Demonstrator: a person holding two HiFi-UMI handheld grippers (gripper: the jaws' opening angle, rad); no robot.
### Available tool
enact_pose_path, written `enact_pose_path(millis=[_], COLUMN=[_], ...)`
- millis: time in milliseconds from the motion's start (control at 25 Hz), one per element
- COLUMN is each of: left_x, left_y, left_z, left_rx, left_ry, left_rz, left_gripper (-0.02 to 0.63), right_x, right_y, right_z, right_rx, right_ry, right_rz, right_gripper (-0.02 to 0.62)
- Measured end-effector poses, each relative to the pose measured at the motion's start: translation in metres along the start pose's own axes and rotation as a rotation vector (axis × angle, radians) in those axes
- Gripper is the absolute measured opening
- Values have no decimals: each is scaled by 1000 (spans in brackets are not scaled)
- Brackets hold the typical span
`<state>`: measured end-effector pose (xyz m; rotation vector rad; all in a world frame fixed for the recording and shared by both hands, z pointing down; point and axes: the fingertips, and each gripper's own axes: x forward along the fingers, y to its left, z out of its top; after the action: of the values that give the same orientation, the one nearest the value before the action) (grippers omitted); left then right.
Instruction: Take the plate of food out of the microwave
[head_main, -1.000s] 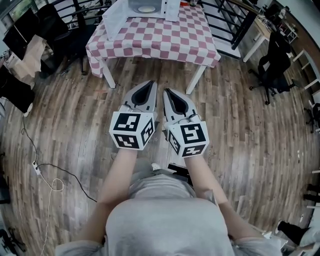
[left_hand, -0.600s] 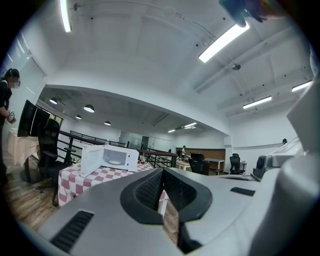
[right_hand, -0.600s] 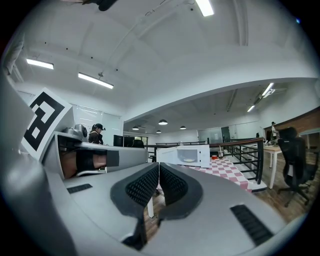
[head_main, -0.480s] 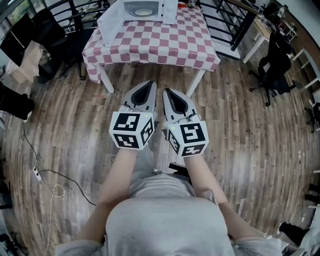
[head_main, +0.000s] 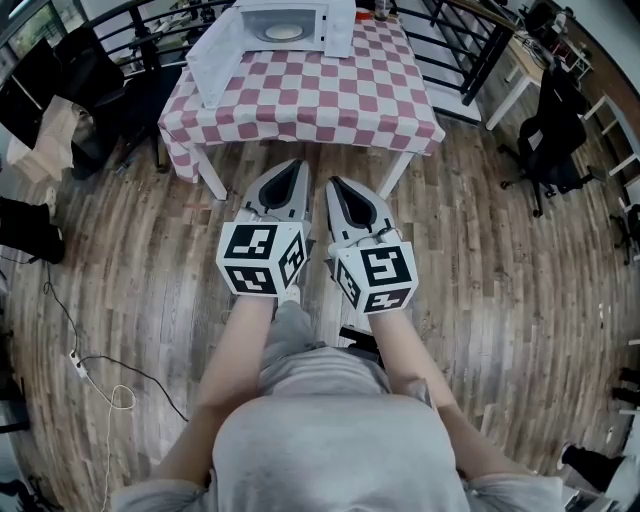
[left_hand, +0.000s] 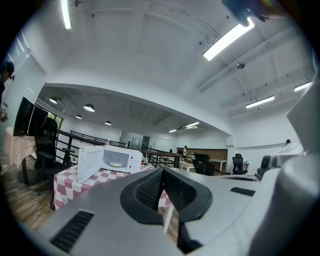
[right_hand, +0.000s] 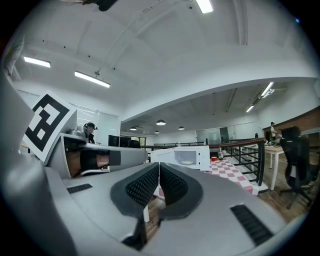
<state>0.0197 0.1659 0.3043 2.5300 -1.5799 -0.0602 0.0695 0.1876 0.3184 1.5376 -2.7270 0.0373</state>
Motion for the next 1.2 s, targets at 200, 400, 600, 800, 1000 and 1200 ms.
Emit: enact_pose_path(millis=[200, 400, 600, 800, 1000, 1200], left_x=[30, 63, 93, 123, 151, 170], left_y=[21, 44, 71, 99, 124, 146], left_z=[7, 16, 22, 25, 29, 30], left_rx=[-11, -9, -6, -13, -20, -21], left_ry=[-4, -3, 5, 14, 15, 20], left_rz=[-16, -38, -55, -72, -93, -106], left_gripper=[3, 3, 3, 3, 3, 3], right_x=[36, 74, 114, 154, 192, 221], right_y=[-12, -24, -34, -38, -45, -51], right_z=[1, 2, 4, 3, 3, 3], right_rx=[-6, 0, 1, 4, 1, 9], right_ry=[13, 22, 27, 33, 32, 25], right_rz=[-2, -13, -19, -20, -32, -54], right_gripper=[26, 27, 27, 27, 26, 27])
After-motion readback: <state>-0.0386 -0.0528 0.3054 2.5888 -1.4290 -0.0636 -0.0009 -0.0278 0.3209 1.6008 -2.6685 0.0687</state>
